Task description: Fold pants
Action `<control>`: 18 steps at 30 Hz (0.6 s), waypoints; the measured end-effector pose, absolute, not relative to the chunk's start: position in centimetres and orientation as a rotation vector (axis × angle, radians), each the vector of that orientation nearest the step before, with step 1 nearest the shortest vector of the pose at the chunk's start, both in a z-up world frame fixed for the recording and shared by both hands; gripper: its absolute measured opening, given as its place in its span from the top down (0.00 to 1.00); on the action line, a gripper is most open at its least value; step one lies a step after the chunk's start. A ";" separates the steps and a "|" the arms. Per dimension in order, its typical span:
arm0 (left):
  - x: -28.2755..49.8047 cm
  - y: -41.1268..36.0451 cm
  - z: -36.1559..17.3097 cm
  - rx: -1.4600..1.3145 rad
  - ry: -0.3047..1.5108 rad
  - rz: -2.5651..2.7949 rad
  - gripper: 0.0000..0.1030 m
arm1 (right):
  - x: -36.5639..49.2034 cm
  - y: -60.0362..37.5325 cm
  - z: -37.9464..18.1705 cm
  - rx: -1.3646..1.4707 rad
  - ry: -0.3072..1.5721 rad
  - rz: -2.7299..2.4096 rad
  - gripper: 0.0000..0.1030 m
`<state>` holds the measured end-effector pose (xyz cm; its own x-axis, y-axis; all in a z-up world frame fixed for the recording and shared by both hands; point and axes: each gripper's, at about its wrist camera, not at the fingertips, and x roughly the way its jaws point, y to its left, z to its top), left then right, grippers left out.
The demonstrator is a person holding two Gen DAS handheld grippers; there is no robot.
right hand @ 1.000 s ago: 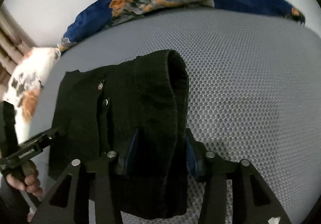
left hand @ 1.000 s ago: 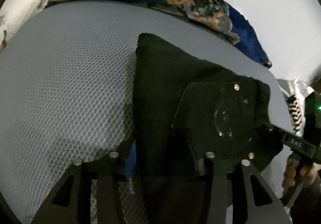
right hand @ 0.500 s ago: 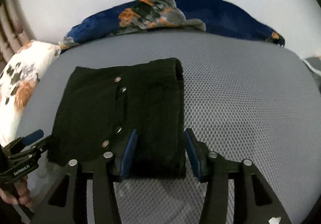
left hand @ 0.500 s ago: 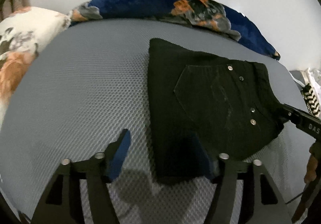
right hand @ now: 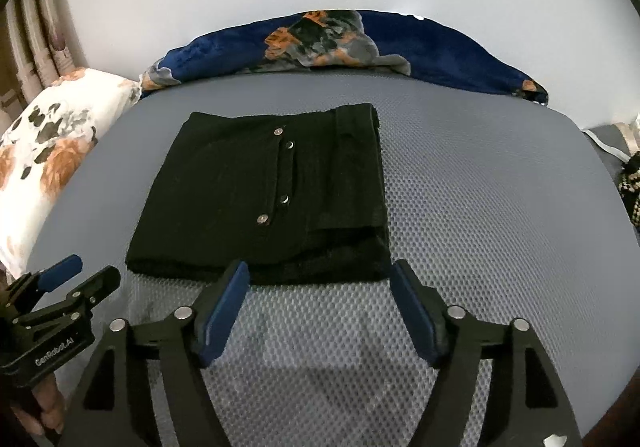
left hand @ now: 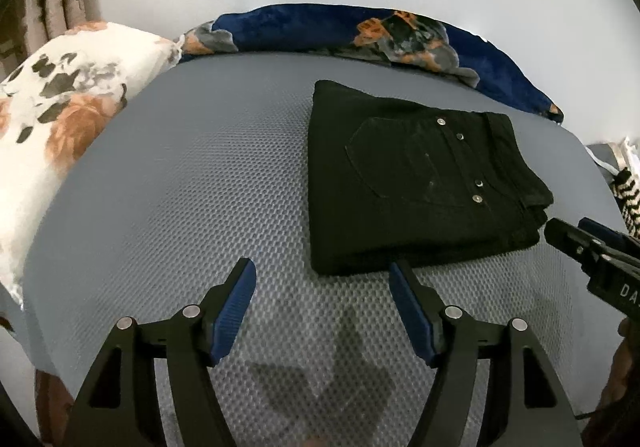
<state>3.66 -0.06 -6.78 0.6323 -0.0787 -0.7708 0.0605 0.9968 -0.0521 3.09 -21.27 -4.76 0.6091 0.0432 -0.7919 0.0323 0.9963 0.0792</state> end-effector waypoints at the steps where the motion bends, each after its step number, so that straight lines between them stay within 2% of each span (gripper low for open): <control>1: 3.4 -0.1 -6.7 -0.023 0.880 -0.077 0.32 | 2.8 -21.2 -4.8 0.088 0.914 0.003 0.29; 18: 1.1 -1.5 -5.7 0.006 0.833 -0.055 0.32 | 0.5 -21.0 -5.6 0.113 0.913 -0.006 0.25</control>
